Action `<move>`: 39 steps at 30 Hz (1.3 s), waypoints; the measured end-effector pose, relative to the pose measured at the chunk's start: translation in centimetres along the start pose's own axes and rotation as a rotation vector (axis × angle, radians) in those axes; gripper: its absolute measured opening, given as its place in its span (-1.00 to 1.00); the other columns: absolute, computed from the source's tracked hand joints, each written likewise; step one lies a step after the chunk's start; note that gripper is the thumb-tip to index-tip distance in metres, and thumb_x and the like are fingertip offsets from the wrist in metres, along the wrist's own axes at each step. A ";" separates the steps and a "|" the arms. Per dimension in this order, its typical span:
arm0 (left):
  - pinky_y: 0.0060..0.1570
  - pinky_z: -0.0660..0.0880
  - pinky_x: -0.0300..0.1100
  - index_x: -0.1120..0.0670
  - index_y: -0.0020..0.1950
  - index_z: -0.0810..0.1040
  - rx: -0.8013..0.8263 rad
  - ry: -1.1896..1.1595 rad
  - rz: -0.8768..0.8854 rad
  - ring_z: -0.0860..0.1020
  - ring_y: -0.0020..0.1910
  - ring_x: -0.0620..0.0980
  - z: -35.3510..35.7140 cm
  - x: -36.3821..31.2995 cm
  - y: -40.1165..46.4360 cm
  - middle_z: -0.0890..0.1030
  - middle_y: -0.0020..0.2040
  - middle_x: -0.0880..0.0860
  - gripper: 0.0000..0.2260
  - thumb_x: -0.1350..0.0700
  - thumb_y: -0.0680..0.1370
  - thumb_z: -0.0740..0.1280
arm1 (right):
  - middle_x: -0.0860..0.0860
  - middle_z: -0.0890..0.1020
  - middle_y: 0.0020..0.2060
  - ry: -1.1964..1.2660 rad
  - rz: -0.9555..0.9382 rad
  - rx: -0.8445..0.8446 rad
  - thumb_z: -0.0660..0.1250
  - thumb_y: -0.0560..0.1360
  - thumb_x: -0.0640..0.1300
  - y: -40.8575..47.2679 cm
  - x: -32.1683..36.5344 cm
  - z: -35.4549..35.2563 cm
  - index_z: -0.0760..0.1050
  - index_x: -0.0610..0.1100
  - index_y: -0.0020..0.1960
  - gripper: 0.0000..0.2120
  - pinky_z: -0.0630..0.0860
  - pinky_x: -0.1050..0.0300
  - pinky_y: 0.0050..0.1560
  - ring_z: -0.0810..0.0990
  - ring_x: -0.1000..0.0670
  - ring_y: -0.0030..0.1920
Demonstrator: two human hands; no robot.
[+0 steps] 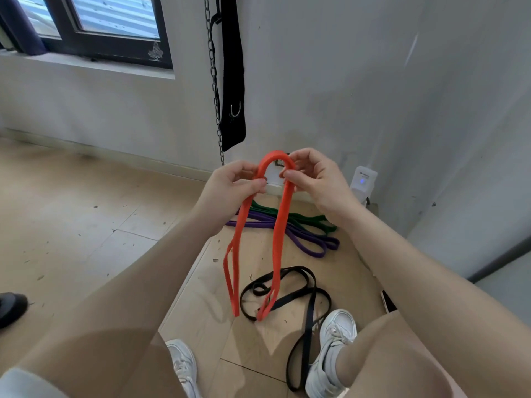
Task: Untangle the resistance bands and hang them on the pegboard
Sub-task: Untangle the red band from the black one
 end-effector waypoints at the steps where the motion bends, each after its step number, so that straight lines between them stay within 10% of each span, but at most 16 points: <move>1: -0.05 0.59 -0.17 0.02 -0.03 0.58 0.001 -0.015 -0.002 0.64 -0.13 -0.09 0.4 -0.1 0.0 0.65 -0.13 -0.01 -0.90 0.19 0.49 0.37 | -0.04 0.64 -0.14 -0.021 -0.002 -0.005 0.36 0.48 -0.23 0.0 0.0 0.3 0.48 0.01 -0.06 -0.84 0.56 0.12 -0.02 0.63 -0.03 -0.07; 14: 0.01 0.59 -0.03 0.08 -0.01 0.58 -0.030 -0.150 -0.016 0.67 -0.11 0.02 2.4 0.4 0.0 0.69 -0.11 0.08 -0.89 0.24 0.50 0.35 | -0.15 0.60 0.01 0.128 0.004 -0.123 0.34 0.50 -0.23 -0.3 -1.3 1.7 0.48 -0.09 0.02 -0.87 0.56 0.25 -0.20 0.64 0.10 -0.26; 21: -0.09 0.62 -0.09 0.05 -0.04 0.57 -0.105 -0.088 -0.018 0.67 -0.17 -0.05 3.4 0.7 0.4 0.68 -0.14 0.05 -0.90 0.19 0.47 0.40 | 0.00 0.61 -0.12 0.294 0.029 -0.153 0.27 0.52 -0.33 0.0 -2.6 1.2 0.45 -0.07 0.18 -0.72 0.54 0.23 -0.11 0.61 0.09 -0.17; 31: -0.09 0.62 -0.02 0.01 -0.10 0.57 -0.290 -0.139 -0.071 0.66 -0.20 0.02 3.9 0.4 2.9 0.67 -0.21 0.07 -0.90 0.20 0.48 0.40 | 0.06 0.52 0.23 0.056 0.052 0.047 0.21 0.57 -0.23 1.0 -5.9 0.7 0.41 -0.02 0.27 -0.69 0.44 0.11 0.29 0.46 0.11 0.26; 39: -0.15 0.60 -0.17 0.04 -0.12 0.56 -0.330 -0.297 -0.089 0.66 -0.20 -0.03 5.2 -0.7 5.6 0.65 -0.24 0.03 -0.89 0.25 0.49 0.38 | 0.10 0.53 -0.12 -0.102 0.220 0.083 0.36 0.49 -0.09 -0.9 -11.9 3.6 0.30 0.01 0.27 -0.60 0.54 0.22 -0.05 0.55 0.13 -0.12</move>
Point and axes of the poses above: each hand's wrist, its own y-axis towards the middle knuckle, its own z-axis out of the palm, x = y × z, the point moved 1 cm from there along y, towards the middle knuckle
